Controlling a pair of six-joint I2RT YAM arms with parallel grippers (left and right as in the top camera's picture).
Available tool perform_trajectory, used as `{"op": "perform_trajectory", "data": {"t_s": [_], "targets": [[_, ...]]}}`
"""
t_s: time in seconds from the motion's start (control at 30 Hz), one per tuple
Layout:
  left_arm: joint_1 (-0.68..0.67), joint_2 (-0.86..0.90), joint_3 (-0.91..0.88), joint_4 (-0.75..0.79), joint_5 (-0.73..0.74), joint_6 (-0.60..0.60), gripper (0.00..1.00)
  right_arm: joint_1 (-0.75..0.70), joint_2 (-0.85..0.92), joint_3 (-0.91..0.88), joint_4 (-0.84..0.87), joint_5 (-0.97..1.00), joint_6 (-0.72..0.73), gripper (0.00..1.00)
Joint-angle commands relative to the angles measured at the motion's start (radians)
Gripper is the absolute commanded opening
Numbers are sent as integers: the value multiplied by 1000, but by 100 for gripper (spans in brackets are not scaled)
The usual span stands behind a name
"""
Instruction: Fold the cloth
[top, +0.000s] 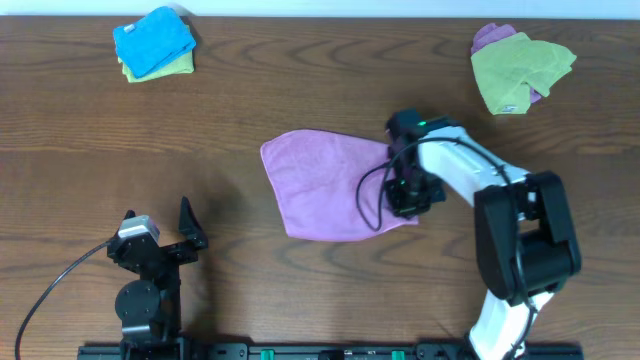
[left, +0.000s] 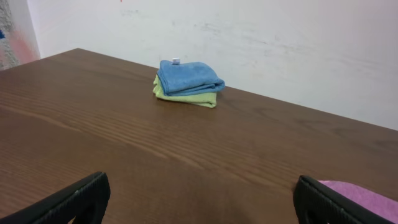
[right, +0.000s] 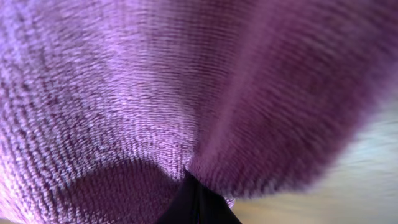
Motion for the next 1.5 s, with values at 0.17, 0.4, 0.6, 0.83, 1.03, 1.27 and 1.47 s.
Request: {"op": "perform_trajectory", "data": {"t_s": [0.17,0.4,0.6,0.83,1.03,1.27,1.47], "targets": [[3,-6,-35,-23,-2,18,96,109,-28,-21,-90,-33,84,2],[3,-6,-35,-23,-2,18,96,116,-28,-19,-126,160,191,2],[3,-6,-35,-23,-2,18,95,113,-35,50,-103,159,191,2],[3,-6,-35,-23,-2,18,95,113,-92,255,-151,151,162,19],[3,-6,-35,-23,-2,18,96,109,-159,377,-182,143,145,49],[3,-6,-35,-23,-2,18,95,98,-330,383,-171,144,86,66],[3,-6,-35,-23,-2,18,96,98,-491,380,-144,76,69,75]]}}
